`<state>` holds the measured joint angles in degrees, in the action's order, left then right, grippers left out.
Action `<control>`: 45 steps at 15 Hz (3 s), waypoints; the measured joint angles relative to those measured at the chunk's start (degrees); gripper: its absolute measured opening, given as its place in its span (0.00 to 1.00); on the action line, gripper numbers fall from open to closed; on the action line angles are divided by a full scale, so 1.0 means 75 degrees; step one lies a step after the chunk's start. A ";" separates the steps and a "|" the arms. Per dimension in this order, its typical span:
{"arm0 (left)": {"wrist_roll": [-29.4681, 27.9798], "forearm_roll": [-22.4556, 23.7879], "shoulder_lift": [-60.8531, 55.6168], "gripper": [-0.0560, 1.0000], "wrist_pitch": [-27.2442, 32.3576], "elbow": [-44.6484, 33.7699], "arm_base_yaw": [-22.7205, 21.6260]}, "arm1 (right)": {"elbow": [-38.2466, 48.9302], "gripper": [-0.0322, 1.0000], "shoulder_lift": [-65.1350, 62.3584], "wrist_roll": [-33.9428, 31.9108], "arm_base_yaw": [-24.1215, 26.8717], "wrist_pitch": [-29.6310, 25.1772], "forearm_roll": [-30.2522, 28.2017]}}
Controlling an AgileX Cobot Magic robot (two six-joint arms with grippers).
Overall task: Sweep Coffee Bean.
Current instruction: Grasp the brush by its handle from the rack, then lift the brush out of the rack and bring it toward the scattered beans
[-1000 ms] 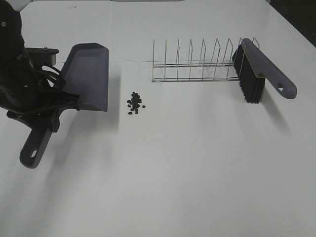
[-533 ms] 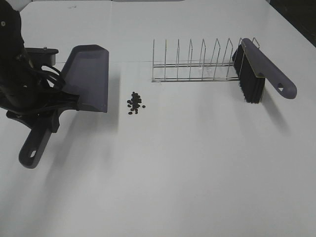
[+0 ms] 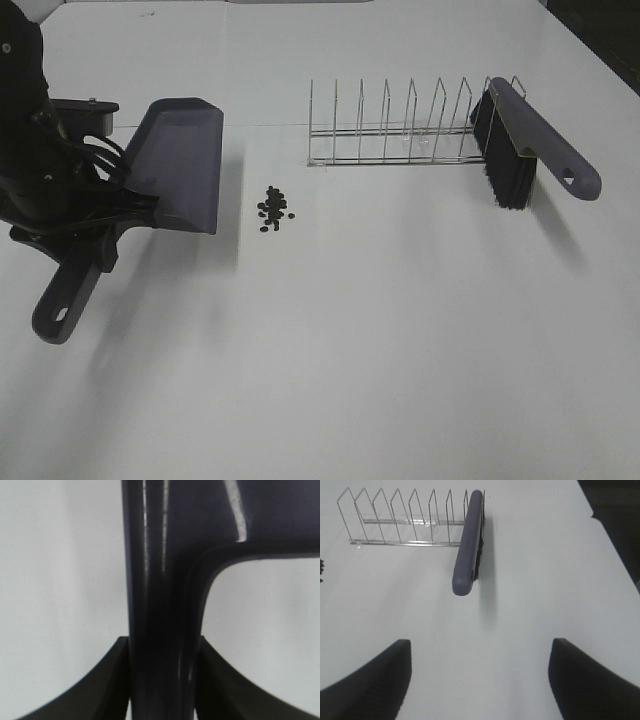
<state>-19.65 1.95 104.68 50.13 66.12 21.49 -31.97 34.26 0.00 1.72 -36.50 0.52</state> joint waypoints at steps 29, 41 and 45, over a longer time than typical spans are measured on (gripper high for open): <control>0.0023 0.0130 0.0000 0.36 0.0000 0.0000 0.0000 | -1.1031 0.58 1.3247 0.1085 0.0000 -0.2024 0.0665; 0.0023 0.0130 0.0000 0.36 0.0008 0.0000 0.0000 | -1.1047 0.29 1.3476 0.0879 0.0008 -0.2055 0.0710; 0.0023 0.0130 0.0000 0.36 0.0008 0.0000 0.0000 | -1.1047 0.29 1.2429 0.0848 0.0008 -0.2208 0.0726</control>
<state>-19.48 2.92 104.68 50.19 66.12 21.49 -114.82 127.48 6.36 1.78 -53.06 5.96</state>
